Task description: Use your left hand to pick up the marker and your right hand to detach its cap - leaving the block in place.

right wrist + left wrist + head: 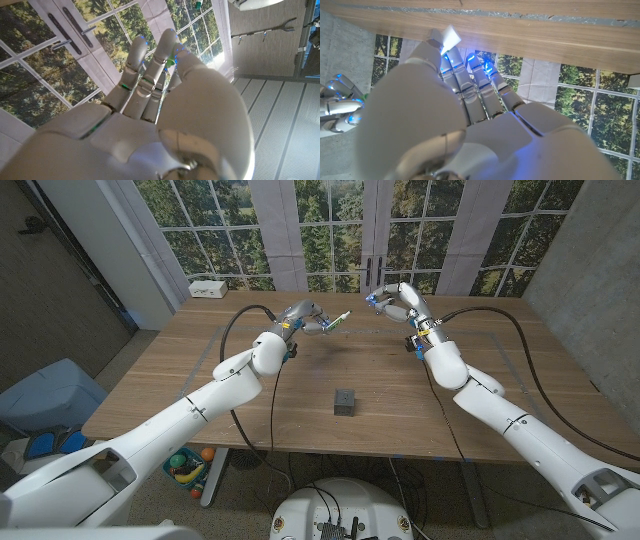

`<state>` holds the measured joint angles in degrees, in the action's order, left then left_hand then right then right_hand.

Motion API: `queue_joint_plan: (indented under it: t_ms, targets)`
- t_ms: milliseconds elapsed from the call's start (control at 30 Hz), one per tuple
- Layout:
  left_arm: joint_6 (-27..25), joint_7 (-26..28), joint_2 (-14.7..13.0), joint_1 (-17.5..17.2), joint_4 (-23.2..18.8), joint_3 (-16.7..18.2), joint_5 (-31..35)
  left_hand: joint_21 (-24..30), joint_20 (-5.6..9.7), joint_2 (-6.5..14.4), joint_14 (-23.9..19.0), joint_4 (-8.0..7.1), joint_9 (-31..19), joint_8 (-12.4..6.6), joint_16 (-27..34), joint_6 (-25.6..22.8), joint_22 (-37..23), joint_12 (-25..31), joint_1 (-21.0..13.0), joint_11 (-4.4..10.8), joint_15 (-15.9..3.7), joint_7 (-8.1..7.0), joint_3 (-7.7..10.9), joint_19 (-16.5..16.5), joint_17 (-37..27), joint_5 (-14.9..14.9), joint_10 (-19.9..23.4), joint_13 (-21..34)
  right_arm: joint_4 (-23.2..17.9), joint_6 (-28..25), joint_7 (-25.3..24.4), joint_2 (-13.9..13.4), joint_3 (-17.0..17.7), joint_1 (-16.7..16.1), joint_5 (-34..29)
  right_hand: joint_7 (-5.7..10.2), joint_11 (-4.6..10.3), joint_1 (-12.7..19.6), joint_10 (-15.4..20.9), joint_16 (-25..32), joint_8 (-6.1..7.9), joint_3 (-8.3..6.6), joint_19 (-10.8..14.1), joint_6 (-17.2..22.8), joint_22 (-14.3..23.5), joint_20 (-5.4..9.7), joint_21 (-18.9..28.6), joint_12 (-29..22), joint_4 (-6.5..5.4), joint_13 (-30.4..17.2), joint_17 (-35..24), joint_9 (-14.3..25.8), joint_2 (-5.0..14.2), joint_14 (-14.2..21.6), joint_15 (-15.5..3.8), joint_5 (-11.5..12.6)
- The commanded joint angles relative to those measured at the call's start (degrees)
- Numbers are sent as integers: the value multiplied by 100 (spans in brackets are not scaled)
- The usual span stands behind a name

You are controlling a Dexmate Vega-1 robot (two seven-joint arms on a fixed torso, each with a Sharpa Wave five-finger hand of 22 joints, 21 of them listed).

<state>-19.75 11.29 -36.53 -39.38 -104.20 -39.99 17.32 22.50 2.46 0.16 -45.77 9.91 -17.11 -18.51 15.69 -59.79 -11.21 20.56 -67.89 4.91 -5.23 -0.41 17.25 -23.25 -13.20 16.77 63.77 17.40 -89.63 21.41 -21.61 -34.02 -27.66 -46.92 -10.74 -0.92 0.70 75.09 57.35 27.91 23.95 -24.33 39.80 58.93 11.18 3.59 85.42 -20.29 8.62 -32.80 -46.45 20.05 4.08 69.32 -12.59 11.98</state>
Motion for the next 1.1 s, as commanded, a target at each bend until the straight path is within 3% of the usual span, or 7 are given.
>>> queue_joint_plan:
  t_ms: [33, 500, 800, 1100]
  targets:
    - [13, 74, 18, -21, -3, 11, 52, 58, 57, 402, -61, 23, -28, -21, 15, -54, -4, 29, -398, 646, -861, 7, 26, -16, -16, 51, 695, 12, 56, 85, 115, -39, 16, 17, 124, -61, 166, 71, 353, -49, 12, -39, 50, -15, -1, 875, 70, 48, 19, -277, 3, 12, 109, 23, -3, 12]
    - [-133, 127, -39, -38, -109, -51, 314, 59, 37, 403, -61, 12, -40, 2, 12, -15, -5, 17, -398, 647, -860, -34, 17, -4, -24, 60, 668, 22, -62, -49, -116, -59, 68, -70, -123, -120, 91, 170, 209, -154, -98, -118, 47, -113, -43, 873, 71, 210, 63, -237, 65, -75, 155, -40, 5, -105]
    - [-460, 7, -151, -26, -240, -144, 643, 52, 11, 423, -42, -3, -74, 17, 3, 37, -7, -6, -393, 648, -858, -80, 9, 32, -33, 65, 619, 39, -568, -882, -146, -325, 120, -244, -534, -106, 147, 172, 117, -221, -176, -174, -18, -205, -65, 873, 30, 272, 64, -263, 72, -119, 174, -138, 11, -158]
    - [-693, -60, -249, -73, -303, -185, 889, 55, 6, 442, -26, -9, -98, 29, -2, 79, -9, -26, -391, 654, -858, -100, 4, 40, -42, 63, 579, 52, -917, -1602, 129, -620, 5, -274, -811, -96, 155, 151, 96, -249, -200, -205, -50, -200, -70, 873, 13, 300, 54, -279, 70, -148, 195, -173, 5, -175]
